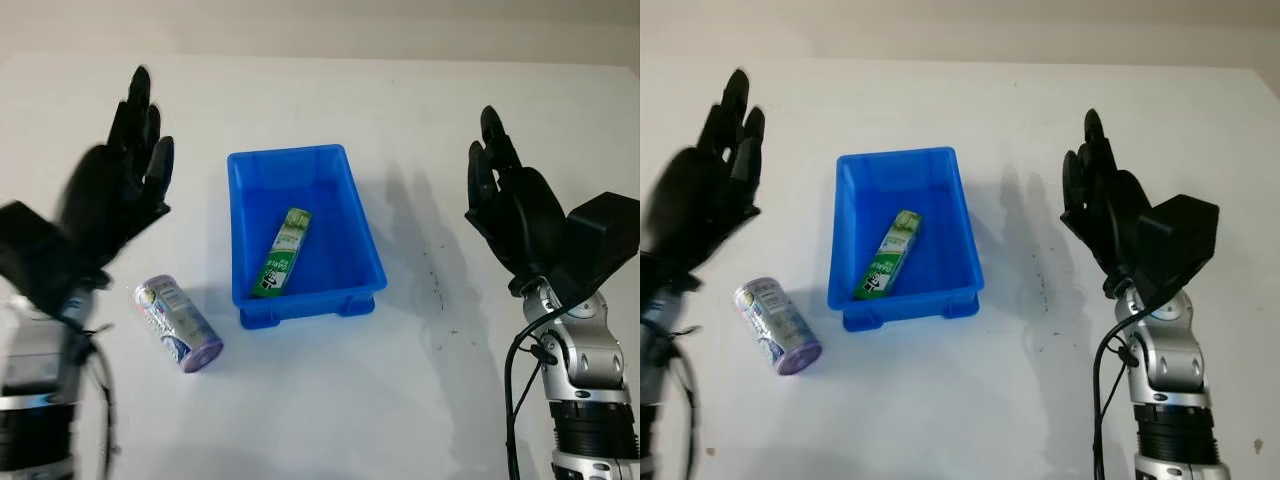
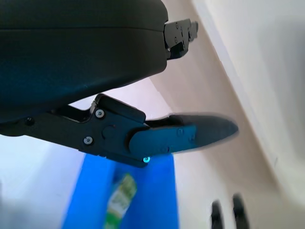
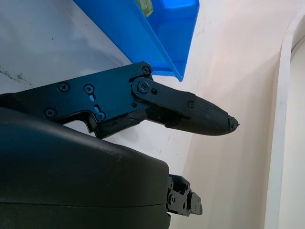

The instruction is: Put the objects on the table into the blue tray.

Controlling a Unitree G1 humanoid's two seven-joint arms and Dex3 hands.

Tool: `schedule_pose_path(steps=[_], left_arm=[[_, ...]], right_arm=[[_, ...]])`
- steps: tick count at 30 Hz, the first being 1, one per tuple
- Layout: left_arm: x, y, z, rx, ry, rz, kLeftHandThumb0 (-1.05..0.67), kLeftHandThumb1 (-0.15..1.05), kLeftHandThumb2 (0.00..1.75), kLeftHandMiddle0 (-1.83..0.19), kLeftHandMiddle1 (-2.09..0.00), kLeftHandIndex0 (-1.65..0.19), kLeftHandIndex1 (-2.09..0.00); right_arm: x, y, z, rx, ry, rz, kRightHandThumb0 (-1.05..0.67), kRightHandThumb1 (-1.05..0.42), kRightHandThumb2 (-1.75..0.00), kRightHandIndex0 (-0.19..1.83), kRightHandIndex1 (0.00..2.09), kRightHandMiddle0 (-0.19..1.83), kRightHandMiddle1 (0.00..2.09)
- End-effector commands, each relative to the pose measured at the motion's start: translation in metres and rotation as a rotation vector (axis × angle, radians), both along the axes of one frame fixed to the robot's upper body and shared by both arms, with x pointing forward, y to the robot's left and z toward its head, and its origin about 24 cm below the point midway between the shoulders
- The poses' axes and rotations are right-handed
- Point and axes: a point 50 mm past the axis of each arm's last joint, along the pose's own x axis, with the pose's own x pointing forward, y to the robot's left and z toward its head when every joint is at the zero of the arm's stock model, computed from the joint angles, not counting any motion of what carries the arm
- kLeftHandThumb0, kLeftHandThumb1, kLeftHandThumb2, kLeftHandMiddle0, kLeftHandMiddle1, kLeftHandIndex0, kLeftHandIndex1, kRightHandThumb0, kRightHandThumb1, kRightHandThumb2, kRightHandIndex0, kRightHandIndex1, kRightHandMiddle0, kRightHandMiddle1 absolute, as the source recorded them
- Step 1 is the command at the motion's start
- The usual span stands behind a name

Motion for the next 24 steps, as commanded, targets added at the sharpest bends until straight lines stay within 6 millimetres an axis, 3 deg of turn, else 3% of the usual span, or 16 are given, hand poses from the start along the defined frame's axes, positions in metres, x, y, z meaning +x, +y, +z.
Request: schedule_pose_path(steps=[1, 9, 18, 24], left_arm=[[-0.009, 0.006, 0.02, 0.09, -0.004, -0.044, -0.76, 0.92, 0.09, 0.09, -0.06, 0.08, -0.07], [-0.032, 0.002, 0.045, 0.487, 0.022, -0.051, -0.72, 0.73, 0.03, -0.06, -0.08, -0.03, -0.09], [-0.044, -0.013, 0.058, 0.931, 0.029, -0.045, -0.68, 0.76, 0.06, -0.1, -0.07, -0.09, -0.08], [-0.045, -0.017, 0.042, 1.197, 0.054, -0.08, -0.59, 0.76, 0.06, -0.12, -0.06, -0.13, -0.08]], right_arm=[[-0.002, 0.0, 0.002, 0.001, -0.01, -0.003, -0.75, -1.05, -0.74, -0.19, 0.0, -0.19, 0.0], [-0.001, 0.001, 0.0, 0.011, -0.01, 0.015, -0.75, -1.05, -0.75, -0.19, 0.0, -0.19, 0.0], [-0.001, -0.002, 0.003, 0.014, -0.012, 0.004, -0.78, -1.05, -0.71, -0.19, 0.0, -0.19, 0.0], [0.001, -0.001, 0.003, 0.018, -0.012, 0.008, -0.76, -1.05, -0.73, -0.19, 0.0, -0.19, 0.0]])
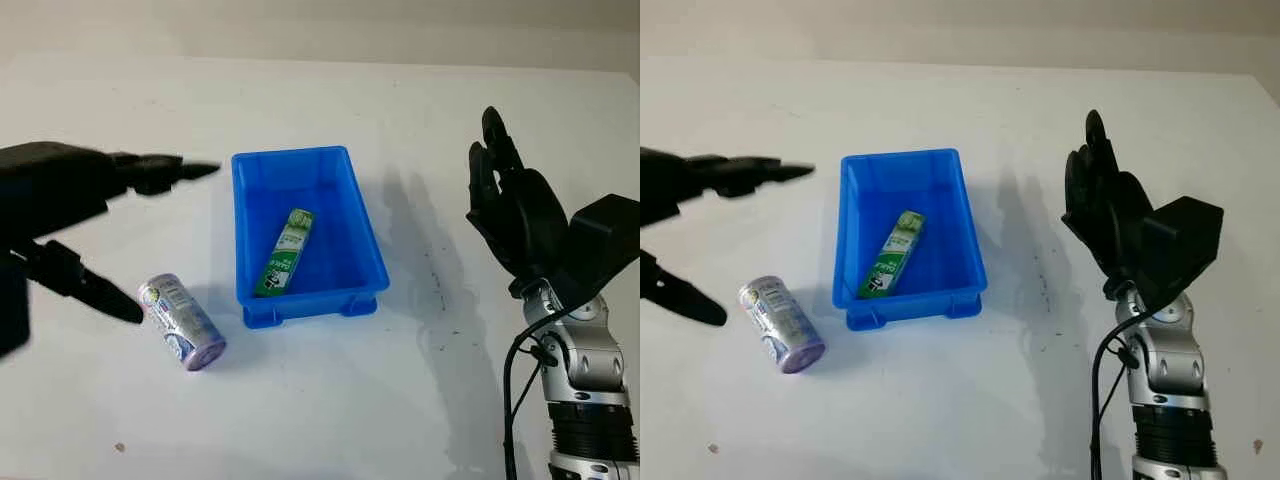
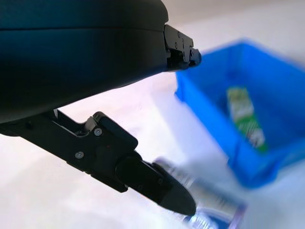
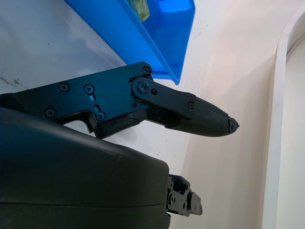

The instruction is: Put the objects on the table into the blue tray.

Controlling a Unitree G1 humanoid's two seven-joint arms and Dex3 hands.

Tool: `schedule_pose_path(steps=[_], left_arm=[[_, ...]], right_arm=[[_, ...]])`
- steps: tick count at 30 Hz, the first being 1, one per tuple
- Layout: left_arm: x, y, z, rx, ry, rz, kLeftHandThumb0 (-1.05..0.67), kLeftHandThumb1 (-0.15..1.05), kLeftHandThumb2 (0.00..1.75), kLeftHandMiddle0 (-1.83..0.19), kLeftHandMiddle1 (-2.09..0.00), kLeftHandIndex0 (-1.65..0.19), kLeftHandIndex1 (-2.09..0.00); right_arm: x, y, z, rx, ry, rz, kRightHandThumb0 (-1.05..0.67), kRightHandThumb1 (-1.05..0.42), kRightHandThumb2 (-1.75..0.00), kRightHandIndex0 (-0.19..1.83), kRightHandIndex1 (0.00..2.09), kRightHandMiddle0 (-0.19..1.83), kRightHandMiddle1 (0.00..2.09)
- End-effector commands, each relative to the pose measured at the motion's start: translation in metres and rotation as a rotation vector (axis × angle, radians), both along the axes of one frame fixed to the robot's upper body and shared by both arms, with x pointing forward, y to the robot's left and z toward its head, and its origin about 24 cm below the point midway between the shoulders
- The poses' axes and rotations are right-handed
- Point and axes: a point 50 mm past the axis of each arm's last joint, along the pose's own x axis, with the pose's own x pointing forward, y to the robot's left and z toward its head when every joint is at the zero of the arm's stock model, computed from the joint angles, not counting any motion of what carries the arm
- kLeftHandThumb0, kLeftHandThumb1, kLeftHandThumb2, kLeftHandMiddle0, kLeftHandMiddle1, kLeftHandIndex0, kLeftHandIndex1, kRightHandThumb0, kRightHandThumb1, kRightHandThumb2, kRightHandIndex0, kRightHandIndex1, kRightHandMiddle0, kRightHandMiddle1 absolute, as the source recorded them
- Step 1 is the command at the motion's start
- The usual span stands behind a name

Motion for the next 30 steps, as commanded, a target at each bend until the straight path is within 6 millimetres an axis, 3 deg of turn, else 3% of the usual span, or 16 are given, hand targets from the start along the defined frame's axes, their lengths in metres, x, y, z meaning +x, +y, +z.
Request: schedule_pose_path(steps=[1, 8, 18, 22, 30], left_arm=[[0.0, 0.0, -0.007, 0.056, 0.028, -0.003, -0.58, 0.77, 0.06, -0.12, -0.06, -0.13, -0.08], [0.001, 0.0, -0.031, 0.16, 0.103, -0.006, -0.59, 0.77, 0.06, -0.19, -0.07, -0.18, -0.08], [-0.009, -0.007, -0.046, 0.19, 0.153, -0.093, -0.61, 0.78, 0.06, -0.28, -0.08, -0.26, -0.1], [-0.018, -0.014, -0.053, 0.144, 0.097, -0.182, -0.59, 0.74, 0.05, -0.45, -0.1, -0.42, -0.15], [-0.028, -0.029, -0.062, 0.069, 0.067, -0.262, -0.51, 0.74, 0.05, -0.52, -0.09, -0.51, -0.15]], right_arm=[[0.001, -0.001, 0.004, 0.003, -0.014, 0.0, -0.76, -1.05, -0.73, -0.19, 0.0, -0.19, 0.0], [0.002, -0.001, 0.004, 0.009, -0.025, 0.013, -0.77, -1.05, -0.72, -0.19, 0.0, -0.19, 0.0], [0.002, -0.002, 0.003, 0.016, -0.021, 0.011, -0.75, -1.05, -0.74, -0.19, 0.0, -0.19, 0.0], [0.002, -0.002, 0.005, 0.017, -0.026, 0.016, -0.75, -1.05, -0.75, -0.19, 0.0, -0.19, 0.0], [0.002, -0.001, 0.003, 0.028, -0.024, 0.012, -0.76, -1.05, -0.73, -0.19, 0.0, -0.19, 0.0]])
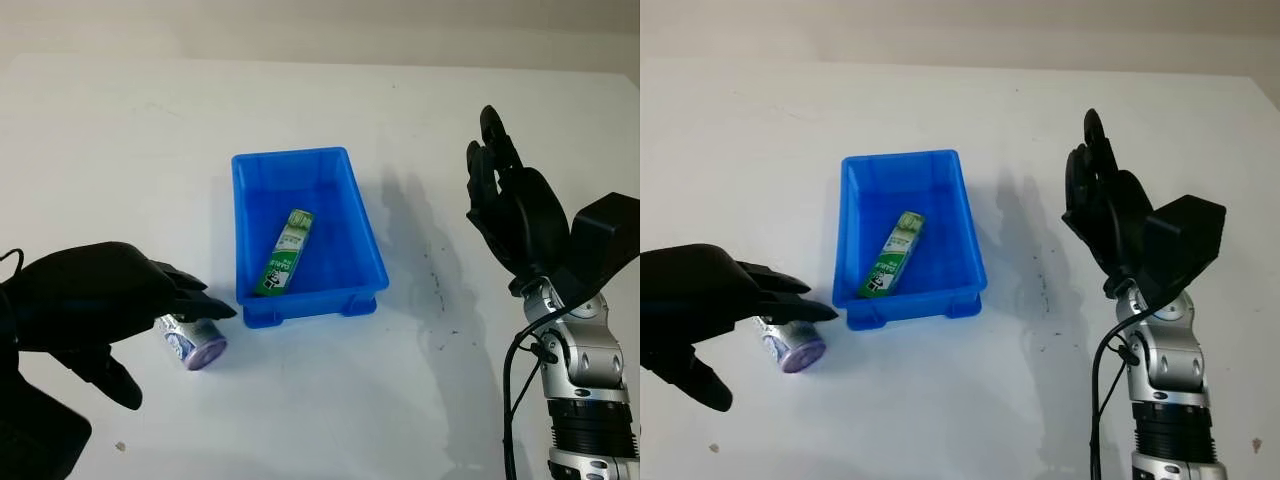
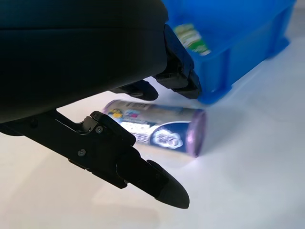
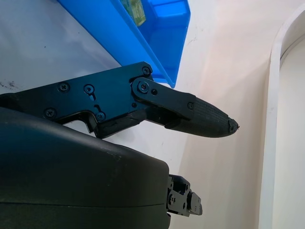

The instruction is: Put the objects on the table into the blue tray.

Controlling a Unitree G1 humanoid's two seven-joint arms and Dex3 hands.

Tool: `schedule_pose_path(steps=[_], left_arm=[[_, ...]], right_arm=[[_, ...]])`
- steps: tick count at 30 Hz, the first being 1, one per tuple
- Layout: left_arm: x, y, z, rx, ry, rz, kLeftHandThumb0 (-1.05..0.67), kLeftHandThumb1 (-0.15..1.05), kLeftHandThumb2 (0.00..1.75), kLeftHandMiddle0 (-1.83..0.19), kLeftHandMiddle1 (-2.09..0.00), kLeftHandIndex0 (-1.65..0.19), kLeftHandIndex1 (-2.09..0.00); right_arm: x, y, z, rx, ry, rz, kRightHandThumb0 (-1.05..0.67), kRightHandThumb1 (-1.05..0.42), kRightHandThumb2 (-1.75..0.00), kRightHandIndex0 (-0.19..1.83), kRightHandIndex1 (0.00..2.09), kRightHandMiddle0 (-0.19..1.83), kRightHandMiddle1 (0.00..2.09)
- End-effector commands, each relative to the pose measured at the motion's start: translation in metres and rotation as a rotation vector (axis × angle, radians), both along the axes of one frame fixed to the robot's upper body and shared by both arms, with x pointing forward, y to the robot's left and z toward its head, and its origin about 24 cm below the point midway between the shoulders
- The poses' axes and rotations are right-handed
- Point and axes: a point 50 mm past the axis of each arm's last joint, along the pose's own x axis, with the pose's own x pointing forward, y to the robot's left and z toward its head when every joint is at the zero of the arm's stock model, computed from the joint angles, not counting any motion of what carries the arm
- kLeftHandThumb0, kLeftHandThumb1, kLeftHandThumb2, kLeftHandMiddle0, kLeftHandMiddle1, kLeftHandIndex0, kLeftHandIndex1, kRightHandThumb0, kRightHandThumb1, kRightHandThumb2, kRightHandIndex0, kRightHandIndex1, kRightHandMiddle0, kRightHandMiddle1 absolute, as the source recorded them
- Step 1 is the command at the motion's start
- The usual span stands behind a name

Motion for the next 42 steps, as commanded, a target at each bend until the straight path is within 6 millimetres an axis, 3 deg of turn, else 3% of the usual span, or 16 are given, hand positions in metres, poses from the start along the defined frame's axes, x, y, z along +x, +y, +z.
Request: schedule_pose_path(steps=[1, 6, 9, 13, 14, 16, 17, 21, 23, 24, 25, 28, 30, 38, 40, 42], left_arm=[[-0.004, -0.005, -0.006, -0.045, 0.006, -0.025, -0.48, 0.73, 0.05, -0.55, -0.09, -0.53, -0.16], [-0.005, -0.009, -0.015, -0.058, -0.039, -0.072, -0.4, 0.75, 0.06, -0.62, -0.1, -0.6, -0.17], [-0.004, -0.009, -0.019, -0.026, -0.127, -0.113, -0.18, 0.8, 0.07, -0.69, -0.1, -0.68, -0.2], [0.002, -0.006, -0.025, 0.173, -0.271, -0.221, -0.09, 0.84, 0.07, -0.78, -0.12, -0.73, -0.22], [0.004, -0.005, -0.027, 0.213, -0.304, -0.238, -0.1, 0.86, 0.06, -0.79, -0.26, -0.69, -0.38], [0.009, -0.001, -0.032, 0.287, -0.354, -0.255, -0.12, 0.89, 0.06, -0.53, -1.24, -0.39, -1.2], [0.011, 0.001, -0.034, 0.32, -0.369, -0.262, -0.11, 0.89, 0.05, -0.5, -1.39, -0.34, -1.36], [0.022, 0.009, -0.043, 0.397, -0.38, -0.263, -0.11, 0.94, 0.06, -0.54, -0.68, -0.4, -0.7], [0.026, 0.012, -0.046, 0.407, -0.395, -0.257, -0.11, 0.96, 0.06, -0.49, -0.81, -0.41, -0.68], [0.028, 0.014, -0.048, 0.4, -0.408, -0.259, -0.1, 0.97, 0.05, -0.4, -1.24, -0.36, -0.91], [0.03, 0.016, -0.05, 0.382, -0.419, -0.254, -0.07, 0.98, 0.06, -0.41, -1.74, -0.21, -1.6], [0.036, 0.022, -0.055, 0.329, -0.432, -0.222, -0.07, 1.03, 0.07, -1.03, -2.06, -0.44, -2.04], [0.038, 0.023, -0.056, 0.3, -0.444, -0.212, -0.08, 1.04, 0.1, -1.13, -2.09, -0.4, -2.08], [0.041, 0.023, -0.04, 0.14, -0.426, -0.078, -0.07, 1.05, 0.16, -0.8, -2.09, -0.23, -2.09], [0.041, 0.022, -0.029, 0.049, -0.317, 0.029, -0.05, 1.05, 0.12, -0.37, -2.07, -0.14, -1.99], [0.039, 0.018, -0.014, -0.048, -0.2, 0.078, -0.02, 1.05, 0.09, -0.3, -1.37, -0.25, -1.45]], right_arm=[[-0.001, -0.001, 0.003, 0.008, -0.021, -0.005, -0.74, -1.05, -0.75, -0.19, 0.0, -0.19, 0.0], [-0.002, -0.002, 0.003, 0.005, -0.024, -0.006, -0.76, -1.05, -0.76, -0.19, 0.0, -0.19, 0.0], [-0.003, -0.002, 0.003, 0.024, -0.03, -0.008, -0.76, -1.05, -0.75, -0.19, 0.0, -0.19, 0.0], [-0.004, -0.002, 0.004, 0.032, -0.03, -0.005, -0.77, -1.05, -0.75, -0.19, 0.0, -0.19, 0.0], [-0.004, -0.002, 0.004, 0.035, -0.03, -0.004, -0.77, -1.05, -0.74, -0.19, 0.0, -0.19, 0.0], [-0.005, -0.002, 0.004, 0.037, -0.033, 0.0, -0.77, -1.05, -0.75, -0.19, 0.0, -0.19, 0.0], [-0.006, -0.002, 0.004, 0.038, -0.035, 0.002, -0.77, -1.05, -0.75, -0.19, 0.0, -0.19, 0.0], [-0.007, -0.005, 0.004, 0.045, -0.041, 0.009, -0.79, -1.05, -0.73, -0.19, 0.0, -0.19, 0.0], [-0.008, -0.006, 0.004, 0.043, -0.041, 0.011, -0.8, -1.05, -0.72, -0.19, 0.0, -0.19, 0.0], [-0.008, -0.006, 0.004, 0.043, -0.041, 0.013, -0.8, -1.05, -0.72, -0.19, 0.0, -0.19, 0.0], [-0.008, -0.007, 0.004, 0.044, -0.041, 0.014, -0.8, -1.05, -0.72, -0.19, 0.0, -0.19, 0.0], [-0.009, -0.007, 0.004, 0.046, -0.043, 0.024, -0.79, -1.05, -0.72, -0.19, 0.0, -0.19, 0.0], [-0.009, -0.008, 0.004, 0.048, -0.043, 0.028, -0.79, -1.05, -0.72, -0.19, 0.0, -0.19, 0.0], [-0.008, -0.009, 0.003, 0.055, -0.037, 0.027, -0.78, -1.05, -0.72, -0.19, 0.0, -0.19, 0.0], [-0.007, -0.009, 0.002, 0.055, -0.034, 0.026, -0.77, -1.05, -0.72, -0.19, 0.0, -0.19, 0.0], [-0.007, -0.009, 0.002, 0.056, -0.031, 0.023, -0.77, -1.05, -0.73, -0.19, 0.0, -0.19, 0.0]])
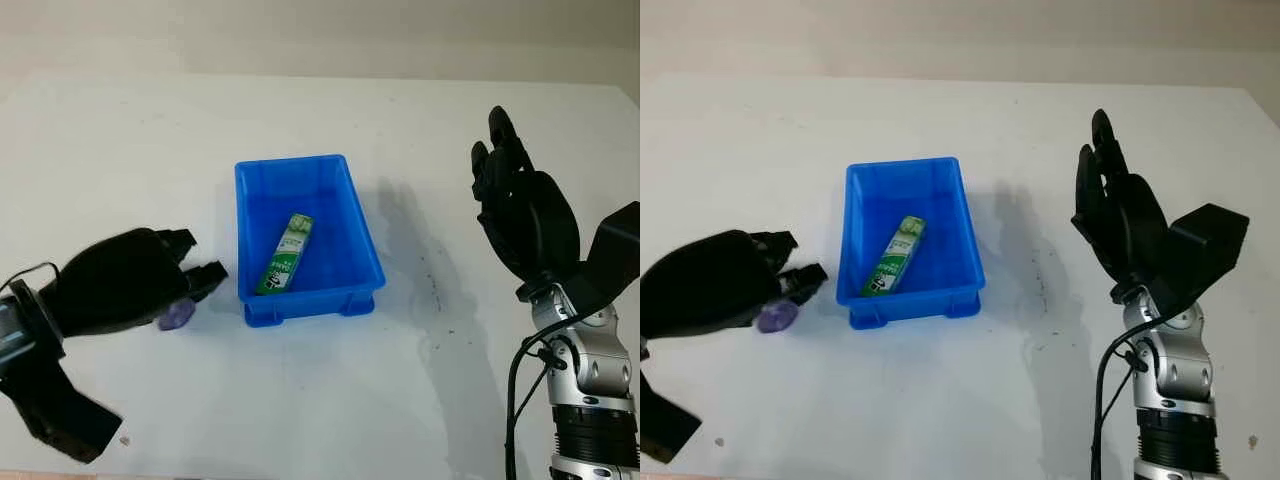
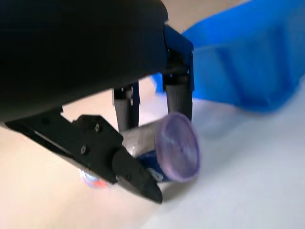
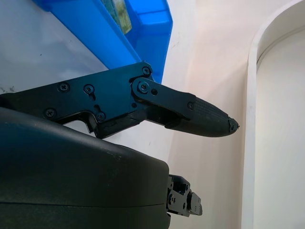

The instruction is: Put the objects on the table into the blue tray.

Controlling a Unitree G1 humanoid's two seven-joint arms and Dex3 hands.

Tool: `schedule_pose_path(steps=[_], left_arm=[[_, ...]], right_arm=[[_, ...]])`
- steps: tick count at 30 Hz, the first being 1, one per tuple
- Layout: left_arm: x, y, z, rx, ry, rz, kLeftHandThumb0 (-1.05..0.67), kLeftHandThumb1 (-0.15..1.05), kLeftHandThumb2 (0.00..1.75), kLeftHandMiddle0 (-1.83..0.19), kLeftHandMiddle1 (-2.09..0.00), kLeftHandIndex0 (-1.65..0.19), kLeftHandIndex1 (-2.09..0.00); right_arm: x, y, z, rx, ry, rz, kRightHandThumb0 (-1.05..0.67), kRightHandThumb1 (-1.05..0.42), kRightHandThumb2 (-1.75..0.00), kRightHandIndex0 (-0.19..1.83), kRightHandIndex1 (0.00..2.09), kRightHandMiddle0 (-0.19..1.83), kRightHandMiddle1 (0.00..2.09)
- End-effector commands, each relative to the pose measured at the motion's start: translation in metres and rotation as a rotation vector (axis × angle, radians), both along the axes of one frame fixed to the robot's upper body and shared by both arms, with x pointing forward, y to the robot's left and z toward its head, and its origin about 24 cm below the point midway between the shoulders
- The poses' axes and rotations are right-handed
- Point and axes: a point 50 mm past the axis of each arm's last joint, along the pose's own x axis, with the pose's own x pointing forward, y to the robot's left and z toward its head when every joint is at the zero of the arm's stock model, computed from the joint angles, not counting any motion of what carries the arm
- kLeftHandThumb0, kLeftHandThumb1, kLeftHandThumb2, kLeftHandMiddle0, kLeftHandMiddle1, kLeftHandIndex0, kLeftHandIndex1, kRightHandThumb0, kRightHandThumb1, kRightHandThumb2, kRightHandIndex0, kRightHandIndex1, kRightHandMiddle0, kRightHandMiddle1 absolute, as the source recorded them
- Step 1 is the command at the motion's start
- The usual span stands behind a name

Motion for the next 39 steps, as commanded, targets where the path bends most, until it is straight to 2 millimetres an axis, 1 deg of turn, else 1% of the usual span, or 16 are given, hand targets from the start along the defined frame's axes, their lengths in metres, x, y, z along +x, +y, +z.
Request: schedule_pose_path(steps=[1, 4, 6, 7, 10, 13, 15, 19, 21, 26, 29, 32, 33, 34, 36, 39], left_arm=[[-0.005, -0.006, 0.019, -0.097, 0.115, 0.016, -0.04, 1.04, 0.07, -0.41, -1.03, -0.36, -1.26], [-0.01, -0.016, 0.046, -0.154, 0.194, 0.032, -0.14, 1.03, 0.07, -0.43, -1.0, -0.37, -1.26], [-0.014, -0.022, 0.066, -0.177, 0.153, 0.05, -0.15, 1.04, 0.12, -0.32, -1.2, -0.33, -1.26], [-0.015, -0.023, 0.075, -0.199, 0.111, 0.065, -0.15, 1.04, 0.1, -0.29, -1.33, -0.32, -1.22], [-0.011, -0.016, 0.098, -0.305, -0.02, 0.081, -0.14, 0.99, 0.06, -0.37, -1.32, -0.44, -0.96], [-0.004, -0.009, 0.117, -0.473, -0.195, 0.079, -0.12, 0.94, 0.05, -0.76, -0.55, -0.67, -0.62], [0.0, -0.008, 0.123, -0.551, -0.285, 0.049, -0.18, 0.91, 0.05, -0.97, -0.26, -0.83, -0.44], [0.005, -0.018, 0.132, -0.614, -0.379, 0.02, -0.2, 0.86, 0.05, -0.72, -1.55, -0.88, -0.39], [0.008, -0.025, 0.137, -0.614, -0.412, -0.021, -0.15, 0.84, 0.05, -0.74, -1.41, -0.91, -0.4], [0.02, -0.039, 0.144, -0.599, -0.476, -0.115, -0.18, 0.83, 0.05, -0.82, -1.47, -0.96, -0.41], [0.029, -0.052, 0.144, -0.603, -0.462, -0.158, -0.19, 0.82, 0.05, -0.82, -1.32, -0.94, -0.44], [0.041, -0.07, 0.139, -0.578, -0.423, -0.217, -0.14, 0.84, 0.06, -0.93, -0.61, -0.92, -0.49], [0.046, -0.076, 0.135, -0.559, -0.411, -0.237, -0.13, 0.84, 0.05, -1.0, -0.57, -0.92, -0.49], [0.049, -0.079, 0.132, -0.546, -0.404, -0.251, -0.14, 0.84, 0.05, -0.91, -1.11, -0.92, -0.5], [0.055, -0.086, 0.125, -0.533, -0.371, -0.275, -0.12, 0.86, 0.06, -0.83, -1.46, -0.9, -0.52], [0.065, -0.098, 0.111, -0.504, -0.324, -0.316, -0.1, 0.88, 0.05, -0.71, -1.3, -0.78, -0.8]], right_arm=[[0.0, -0.002, 0.002, 0.002, -0.009, -0.009, -0.76, -1.05, -0.73, -0.19, 0.0, -0.19, 0.0], [0.001, -0.003, 0.002, -0.006, -0.007, -0.008, -0.76, -1.05, -0.73, -0.19, 0.0, -0.19, 0.0], [0.002, -0.001, 0.002, -0.01, -0.005, -0.01, -0.76, -1.05, -0.74, -0.19, 0.0, -0.19, 0.0], [0.002, 0.0, 0.002, -0.01, -0.006, -0.01, -0.75, -1.05, -0.74, -0.19, 0.0, -0.19, 0.0], [0.003, 0.002, 0.001, -0.007, -0.006, -0.005, -0.75, -1.05, -0.75, -0.19, 0.0, -0.19, 0.0], [0.004, 0.003, 0.001, -0.012, -0.007, 0.004, -0.75, -1.05, -0.76, -0.19, 0.0, -0.19, 0.0], [0.004, 0.003, 0.001, -0.012, -0.006, 0.007, -0.75, -1.05, -0.76, -0.19, 0.0, -0.19, 0.0], [0.003, 0.003, 0.0, -0.008, -0.003, 0.006, -0.76, -1.05, -0.75, -0.19, 0.0, -0.19, 0.0], [0.002, 0.003, 0.0, -0.012, -0.003, 0.005, -0.77, -1.05, -0.75, -0.19, 0.0, -0.19, 0.0], [0.0, 0.002, -0.001, -0.008, -0.002, 0.006, -0.77, -1.05, -0.74, -0.19, 0.0, -0.19, 0.0], [-0.001, 0.003, -0.002, -0.002, -0.001, 0.009, -0.76, -1.05, -0.75, -0.19, 0.0, -0.19, 0.0], [-0.001, 0.004, -0.003, 0.001, 0.003, 0.008, -0.76, -1.05, -0.75, -0.19, 0.0, -0.19, 0.0], [-0.002, 0.004, -0.003, 0.001, 0.006, 0.007, -0.76, -1.05, -0.74, -0.19, 0.0, -0.19, 0.0], [-0.002, 0.003, -0.003, 0.0, 0.007, 0.006, -0.76, -1.05, -0.74, -0.19, 0.0, -0.19, 0.0], [-0.003, 0.003, -0.003, -0.004, 0.004, 0.003, -0.76, -1.05, -0.74, -0.19, 0.0, -0.19, 0.0], [-0.003, 0.001, -0.002, -0.008, 0.001, -0.009, -0.76, -1.05, -0.73, -0.19, 0.0, -0.19, 0.0]])
